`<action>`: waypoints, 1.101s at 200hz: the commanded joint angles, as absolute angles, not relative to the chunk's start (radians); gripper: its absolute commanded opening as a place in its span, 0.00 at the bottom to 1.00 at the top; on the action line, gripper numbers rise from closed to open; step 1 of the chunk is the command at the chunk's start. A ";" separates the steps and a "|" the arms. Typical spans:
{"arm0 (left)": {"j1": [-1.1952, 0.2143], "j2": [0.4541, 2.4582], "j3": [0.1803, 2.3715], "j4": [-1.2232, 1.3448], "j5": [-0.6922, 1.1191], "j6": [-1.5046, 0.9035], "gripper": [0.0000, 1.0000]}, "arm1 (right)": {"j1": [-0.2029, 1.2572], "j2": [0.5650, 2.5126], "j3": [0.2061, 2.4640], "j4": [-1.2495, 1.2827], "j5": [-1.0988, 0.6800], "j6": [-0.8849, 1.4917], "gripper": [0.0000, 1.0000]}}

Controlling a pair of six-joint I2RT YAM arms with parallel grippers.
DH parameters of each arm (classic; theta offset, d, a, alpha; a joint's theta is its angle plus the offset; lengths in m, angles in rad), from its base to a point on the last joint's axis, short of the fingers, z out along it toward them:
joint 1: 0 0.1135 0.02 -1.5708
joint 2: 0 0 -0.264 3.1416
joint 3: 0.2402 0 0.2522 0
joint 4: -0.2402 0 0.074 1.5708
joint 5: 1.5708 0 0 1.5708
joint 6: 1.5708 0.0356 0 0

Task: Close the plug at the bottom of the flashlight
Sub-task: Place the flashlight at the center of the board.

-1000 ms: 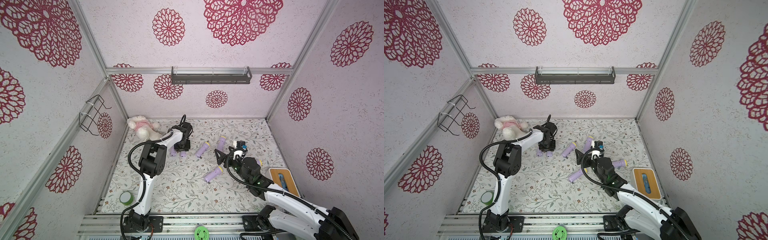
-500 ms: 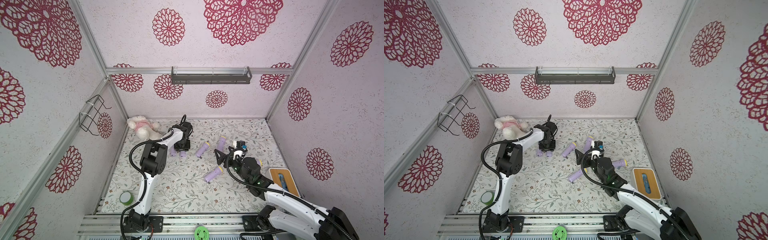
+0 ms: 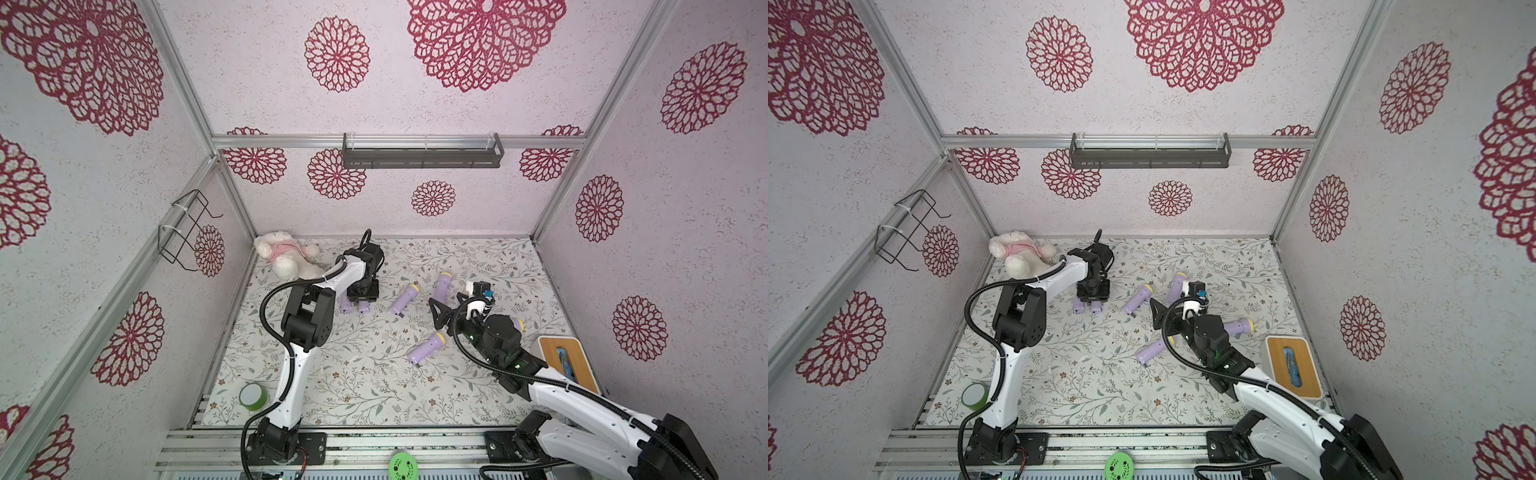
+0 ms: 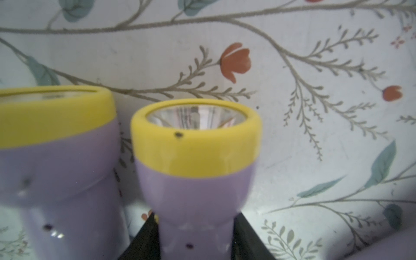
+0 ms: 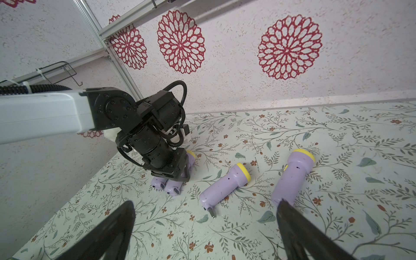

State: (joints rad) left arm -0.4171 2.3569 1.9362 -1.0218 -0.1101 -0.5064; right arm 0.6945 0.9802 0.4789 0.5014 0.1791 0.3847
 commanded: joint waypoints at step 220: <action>-0.472 2.273 2.112 -1.096 -0.146 -0.490 0.56 | 0.695 0.937 0.457 0.561 0.188 0.380 0.99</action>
State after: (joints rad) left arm -0.4519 2.3470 2.0823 -1.0843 -0.1467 -0.4969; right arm 0.6945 0.9642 0.4633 0.5137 0.1795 0.3847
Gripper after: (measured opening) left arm 0.561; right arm 0.989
